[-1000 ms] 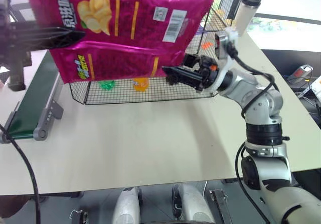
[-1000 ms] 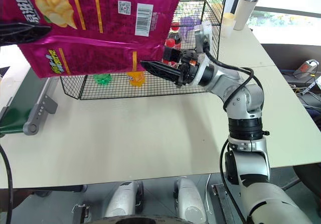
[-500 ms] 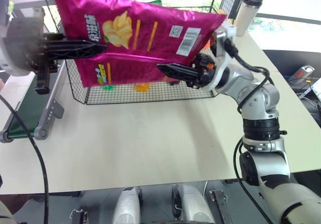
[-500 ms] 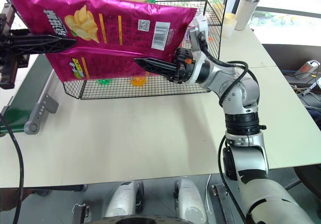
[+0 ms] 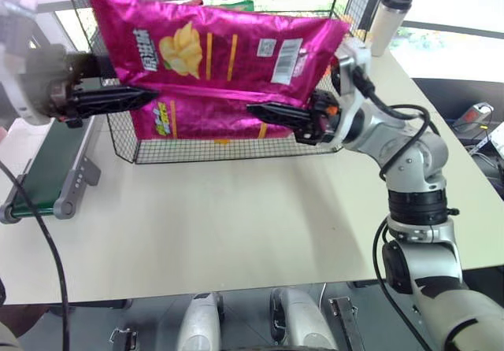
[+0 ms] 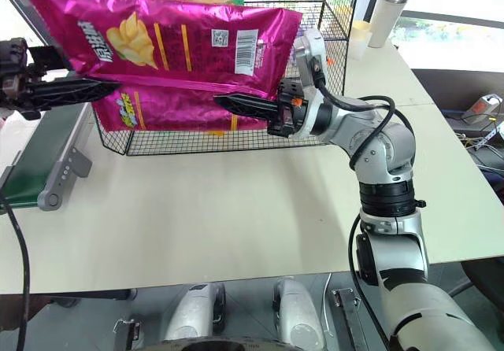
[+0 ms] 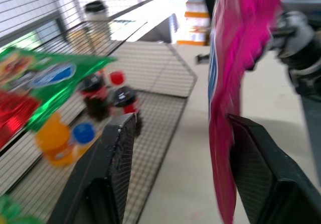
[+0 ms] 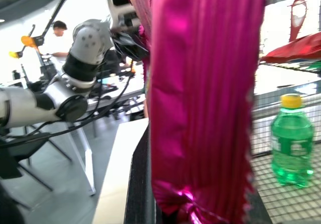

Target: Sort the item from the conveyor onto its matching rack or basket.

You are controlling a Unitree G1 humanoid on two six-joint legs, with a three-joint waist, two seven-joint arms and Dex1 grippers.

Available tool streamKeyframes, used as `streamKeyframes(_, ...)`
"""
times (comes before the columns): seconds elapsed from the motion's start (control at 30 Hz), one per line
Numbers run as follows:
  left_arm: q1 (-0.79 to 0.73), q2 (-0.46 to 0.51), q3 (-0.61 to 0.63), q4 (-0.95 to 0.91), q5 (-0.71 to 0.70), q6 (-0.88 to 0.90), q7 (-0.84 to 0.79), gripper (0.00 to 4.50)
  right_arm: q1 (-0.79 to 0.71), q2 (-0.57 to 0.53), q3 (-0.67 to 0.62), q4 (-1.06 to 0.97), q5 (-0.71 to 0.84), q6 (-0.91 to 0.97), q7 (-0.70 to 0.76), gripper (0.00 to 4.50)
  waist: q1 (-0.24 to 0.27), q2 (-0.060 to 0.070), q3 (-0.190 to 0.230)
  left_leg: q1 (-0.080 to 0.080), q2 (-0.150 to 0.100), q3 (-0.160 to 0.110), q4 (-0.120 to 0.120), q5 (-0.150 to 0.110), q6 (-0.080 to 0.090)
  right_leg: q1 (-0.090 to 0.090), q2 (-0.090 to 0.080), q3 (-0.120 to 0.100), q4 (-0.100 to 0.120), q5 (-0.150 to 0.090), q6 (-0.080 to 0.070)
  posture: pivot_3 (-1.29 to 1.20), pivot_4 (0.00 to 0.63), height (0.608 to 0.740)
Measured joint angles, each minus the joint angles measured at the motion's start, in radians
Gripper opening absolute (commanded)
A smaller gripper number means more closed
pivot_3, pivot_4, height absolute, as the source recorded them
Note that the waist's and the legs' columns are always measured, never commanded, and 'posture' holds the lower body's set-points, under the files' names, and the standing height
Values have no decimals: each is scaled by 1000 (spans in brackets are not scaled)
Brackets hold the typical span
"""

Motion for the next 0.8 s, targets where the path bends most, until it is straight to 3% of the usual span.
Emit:
streamKeyframes(0.17,153,-25,125,6,72,-42,105,2613,60,-68,-124,-50,-80,-86,-196,0,3,0,0,-1,0,2,0,0,0,-1,-2,0,-1,0,0,0,150,740)
streamKeyframes(0.27,201,-77,174,-68,43,-8,175,2613,84,-142,-205,-95,-172,-160,-311,0,15,-1,1,-2,-1,2,1,0,0,-1,-3,0,-1,0,1,0,150,740)
streamKeyframes(0.4,199,-164,187,-203,-29,41,290,2613,87,-192,-209,-178,-362,-299,-459,0,18,-2,1,-1,-1,2,1,0,0,0,-2,1,-1,0,1,0,150,740)
streamKeyframes(0.53,172,-283,182,-301,-108,72,449,2613,81,-290,-89,-114,-675,-496,-583,0,16,-2,0,1,-1,2,2,0,0,1,-2,2,-1,0,1,0,150,740)
streamKeyframes(0.73,217,-393,148,-402,-153,82,590,2613,-34,-347,142,232,-1088,-780,-746,0,-7,-2,1,1,-1,3,1,0,0,1,-1,4,-1,0,1,0,150,740)
streamKeyframes(0.8,243,-405,139,-419,-153,79,613,2613,-78,-341,188,318,-1158,-833,-772,0,-8,-3,1,1,-1,2,1,0,0,0,0,5,-1,0,1,0,150,740)
